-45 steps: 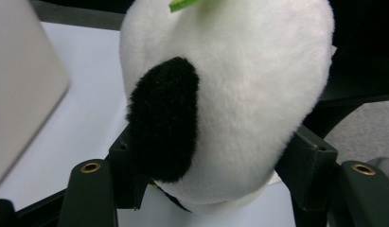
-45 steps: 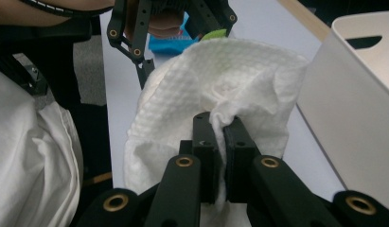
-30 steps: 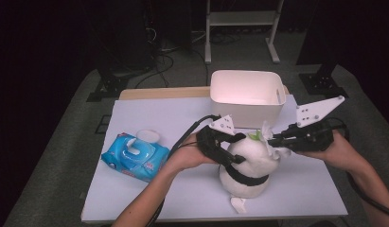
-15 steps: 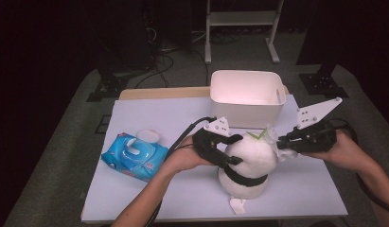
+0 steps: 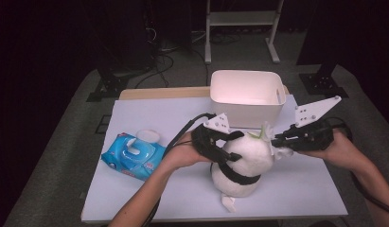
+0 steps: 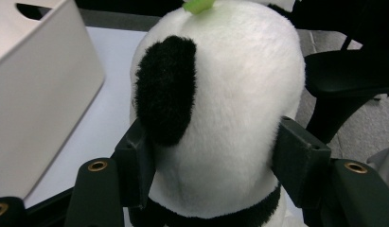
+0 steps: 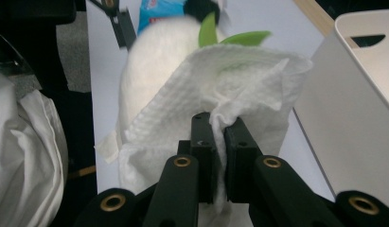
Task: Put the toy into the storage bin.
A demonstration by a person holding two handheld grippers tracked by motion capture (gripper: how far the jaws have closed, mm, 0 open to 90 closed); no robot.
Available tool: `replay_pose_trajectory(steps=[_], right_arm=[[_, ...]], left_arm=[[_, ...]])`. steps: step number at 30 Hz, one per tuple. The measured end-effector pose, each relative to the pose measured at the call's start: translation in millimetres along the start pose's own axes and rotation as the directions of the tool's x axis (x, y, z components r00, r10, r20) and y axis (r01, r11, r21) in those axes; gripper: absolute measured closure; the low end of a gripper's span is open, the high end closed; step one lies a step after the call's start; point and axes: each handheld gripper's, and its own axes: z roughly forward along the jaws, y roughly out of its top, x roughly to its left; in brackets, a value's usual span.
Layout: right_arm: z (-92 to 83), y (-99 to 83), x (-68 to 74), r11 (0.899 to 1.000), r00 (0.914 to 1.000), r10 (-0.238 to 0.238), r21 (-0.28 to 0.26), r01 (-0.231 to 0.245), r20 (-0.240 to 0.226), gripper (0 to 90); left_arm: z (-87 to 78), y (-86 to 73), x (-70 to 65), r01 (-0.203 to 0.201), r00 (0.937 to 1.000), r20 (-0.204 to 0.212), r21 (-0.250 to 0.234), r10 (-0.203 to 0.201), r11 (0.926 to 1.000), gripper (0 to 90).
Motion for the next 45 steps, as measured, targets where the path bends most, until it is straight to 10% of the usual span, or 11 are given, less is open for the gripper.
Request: replay_pose_trajectory(steps=[24,38,45], right_arm=[[12.4,-24.4,-16.3,0.995,0.9952,0.098,0.036,-0.097,-0.011,83.4],[2.2,28.1,2.5,0.999,0.9987,-0.045,0.008,0.046,-0.025,83.3],[0.4,17.0,-0.1,0.999,0.9997,-0.024,0.037,0.024,-0.011,83.3]], left_arm=[[-10.0,-15.3,0.2,0.009,0.9997,0.023,-0.014,-0.008,0.9999,38.0],[12.9,19.5,-9.9,-0.060,0.9981,0.009,0.031,0.060,0.9977,38.4],[10.7,12.6,-4.6,-0.030,0.9995,0.004,0.005,0.030,0.9995,38.7]])
